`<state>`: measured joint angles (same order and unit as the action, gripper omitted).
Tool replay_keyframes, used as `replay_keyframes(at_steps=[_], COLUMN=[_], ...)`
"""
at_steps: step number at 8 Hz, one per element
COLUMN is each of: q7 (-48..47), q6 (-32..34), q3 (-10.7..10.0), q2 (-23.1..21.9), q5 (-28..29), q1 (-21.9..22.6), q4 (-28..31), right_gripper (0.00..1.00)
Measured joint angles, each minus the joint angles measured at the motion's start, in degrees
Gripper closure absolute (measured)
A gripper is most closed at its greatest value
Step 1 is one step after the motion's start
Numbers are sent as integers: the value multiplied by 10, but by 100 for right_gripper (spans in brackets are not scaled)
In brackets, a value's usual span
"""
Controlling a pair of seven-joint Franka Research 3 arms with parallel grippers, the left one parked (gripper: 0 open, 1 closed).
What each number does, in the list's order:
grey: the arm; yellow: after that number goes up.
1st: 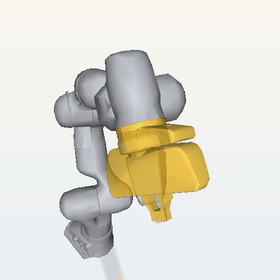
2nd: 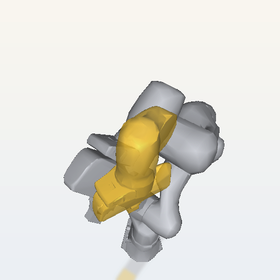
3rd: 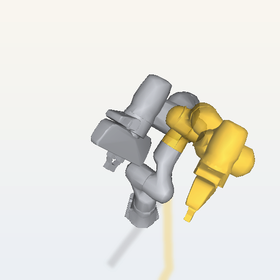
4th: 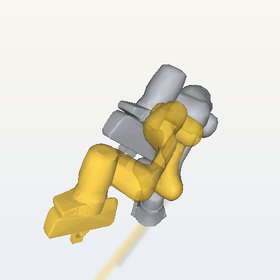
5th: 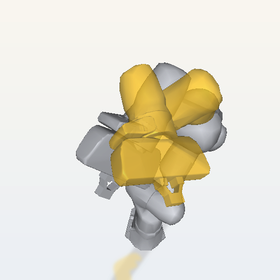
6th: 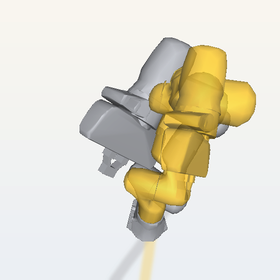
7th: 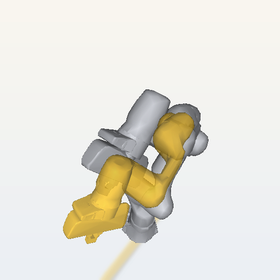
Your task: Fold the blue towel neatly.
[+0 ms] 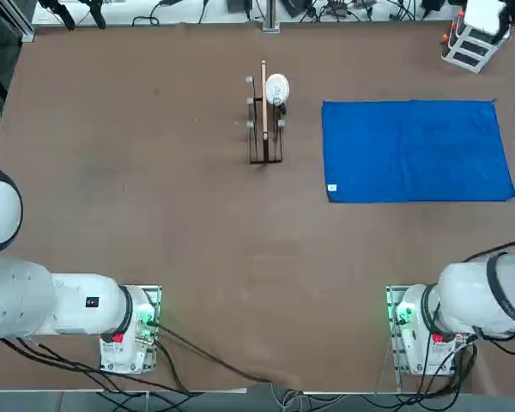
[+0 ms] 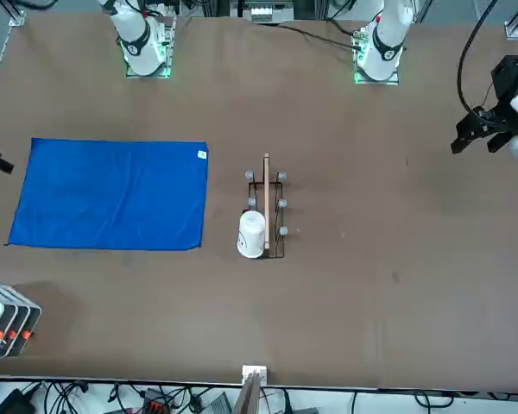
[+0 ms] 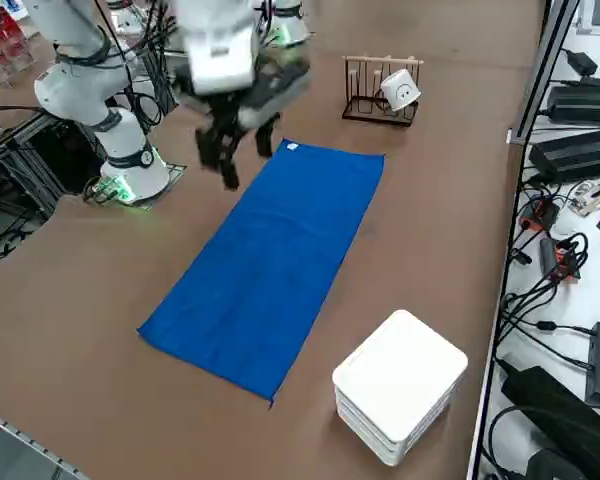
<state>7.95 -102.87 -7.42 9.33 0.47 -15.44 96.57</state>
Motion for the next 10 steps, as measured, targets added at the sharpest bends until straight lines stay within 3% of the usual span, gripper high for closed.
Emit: replay_keyframes(at_steps=[6,10], q7=[118,121], q6=[-244,-272], q3=[-2,-1], q2=[17,64], q5=[-1,1], q1=[-202,-268], q4=[227,250], right_gripper=[0,5])
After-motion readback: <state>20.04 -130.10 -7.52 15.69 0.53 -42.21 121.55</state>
